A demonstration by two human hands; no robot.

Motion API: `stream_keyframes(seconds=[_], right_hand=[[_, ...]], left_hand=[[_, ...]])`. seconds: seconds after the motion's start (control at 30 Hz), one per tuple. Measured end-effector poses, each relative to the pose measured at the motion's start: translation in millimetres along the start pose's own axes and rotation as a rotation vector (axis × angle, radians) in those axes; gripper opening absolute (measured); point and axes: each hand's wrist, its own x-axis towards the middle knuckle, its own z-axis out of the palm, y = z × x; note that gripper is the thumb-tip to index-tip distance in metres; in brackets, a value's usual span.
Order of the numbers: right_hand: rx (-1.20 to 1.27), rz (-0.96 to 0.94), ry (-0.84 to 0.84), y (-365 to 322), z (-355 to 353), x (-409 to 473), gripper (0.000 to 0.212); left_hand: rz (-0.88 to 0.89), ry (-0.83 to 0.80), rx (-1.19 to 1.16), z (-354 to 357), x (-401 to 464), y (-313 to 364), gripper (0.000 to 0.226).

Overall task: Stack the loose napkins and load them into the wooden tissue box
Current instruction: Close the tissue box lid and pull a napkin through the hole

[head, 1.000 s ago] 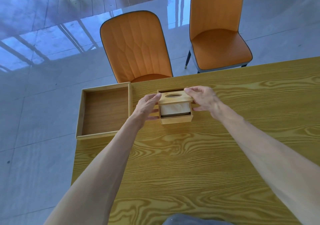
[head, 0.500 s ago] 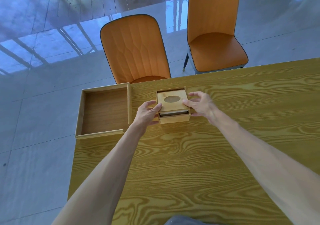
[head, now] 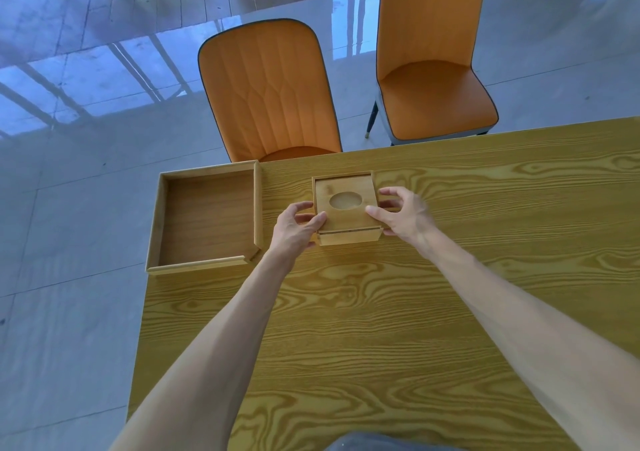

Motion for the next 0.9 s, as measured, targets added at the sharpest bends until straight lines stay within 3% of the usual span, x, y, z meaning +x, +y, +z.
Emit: stream_keyframes(seconds=[0.37,0.53,0.67,0.73,0.9], right_hand=[[-0.173,-0.093,0.047,10,1,11,0.06],[-0.593,-0.498,0.21,-8,9,8,0.037],[-0.893,-0.652,0.061,-33,21,13,0.025],[-1.032,-0.651,-0.017,-43,27,16,0.029],[-1.116,-0.596,-0.143,-55,38,25,0.031]], left_hand=[[0.054,0.027,0.09,1,8,-5,0.052],[0.025,0.01,0.107,6,10,-3,0.067],[0.038,0.044,0.138,12,12,-4,0.07],[0.04,0.055,0.137,13,12,-6,0.069],[0.05,0.062,0.13,15,11,-5,0.068]])
